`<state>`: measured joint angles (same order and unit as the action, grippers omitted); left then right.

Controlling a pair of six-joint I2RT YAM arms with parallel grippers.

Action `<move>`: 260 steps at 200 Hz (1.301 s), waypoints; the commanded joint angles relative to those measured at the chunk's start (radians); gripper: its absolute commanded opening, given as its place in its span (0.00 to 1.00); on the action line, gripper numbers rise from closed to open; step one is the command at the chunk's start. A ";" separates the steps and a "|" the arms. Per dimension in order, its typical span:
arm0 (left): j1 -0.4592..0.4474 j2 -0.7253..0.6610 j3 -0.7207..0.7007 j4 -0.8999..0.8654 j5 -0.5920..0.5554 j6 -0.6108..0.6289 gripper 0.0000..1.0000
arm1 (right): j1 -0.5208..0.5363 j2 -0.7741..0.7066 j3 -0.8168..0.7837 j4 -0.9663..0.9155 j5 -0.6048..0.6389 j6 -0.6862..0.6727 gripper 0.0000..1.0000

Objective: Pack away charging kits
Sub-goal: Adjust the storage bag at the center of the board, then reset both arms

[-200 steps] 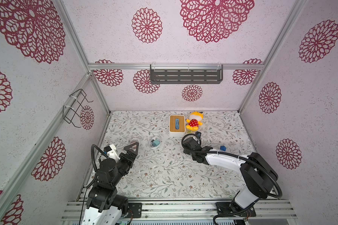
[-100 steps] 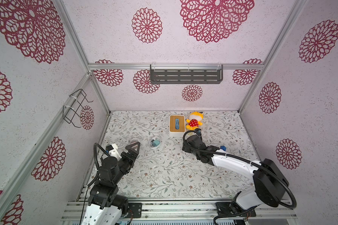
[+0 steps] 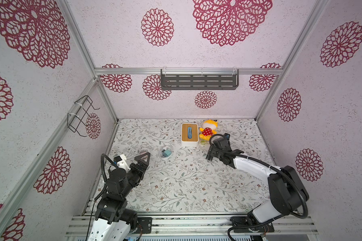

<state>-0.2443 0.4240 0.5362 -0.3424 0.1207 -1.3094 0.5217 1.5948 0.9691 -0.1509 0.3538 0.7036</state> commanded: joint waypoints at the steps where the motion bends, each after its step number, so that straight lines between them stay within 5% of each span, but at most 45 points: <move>1: 0.001 0.003 -0.015 0.031 -0.004 0.002 0.97 | 0.014 0.046 0.069 0.013 -0.068 -0.057 0.86; 98: 0.003 0.041 -0.015 0.038 -0.037 0.050 1.00 | 0.253 0.252 0.246 -0.222 0.196 -0.101 0.56; 135: 0.005 0.117 0.102 -0.075 -0.123 0.202 0.98 | 0.317 0.237 0.260 -0.252 0.246 -0.110 0.67; 170: 0.007 0.253 0.270 -0.236 -0.297 0.402 0.98 | 0.317 0.094 0.228 -0.251 0.256 -0.105 0.87; 177: 0.007 0.270 0.284 -0.233 -0.351 0.433 0.98 | 0.316 0.041 0.218 -0.247 0.262 -0.114 0.99; 219: 0.027 0.273 0.139 0.034 -0.593 0.726 0.98 | 0.223 -0.299 0.148 -0.216 0.335 -0.099 0.99; 239: 0.059 0.303 0.065 0.159 -0.804 0.851 0.98 | 0.170 -0.479 -0.020 0.024 0.369 -0.247 0.99; 260: 0.082 0.358 -0.060 0.363 -1.022 0.989 0.98 | 0.158 -0.639 -0.401 0.587 0.528 -0.610 0.99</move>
<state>-0.1871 0.7380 0.5785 -0.2493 -0.5716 -0.5579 0.6846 1.0557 0.8936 -0.0689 0.7082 0.4534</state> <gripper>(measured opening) 0.980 0.987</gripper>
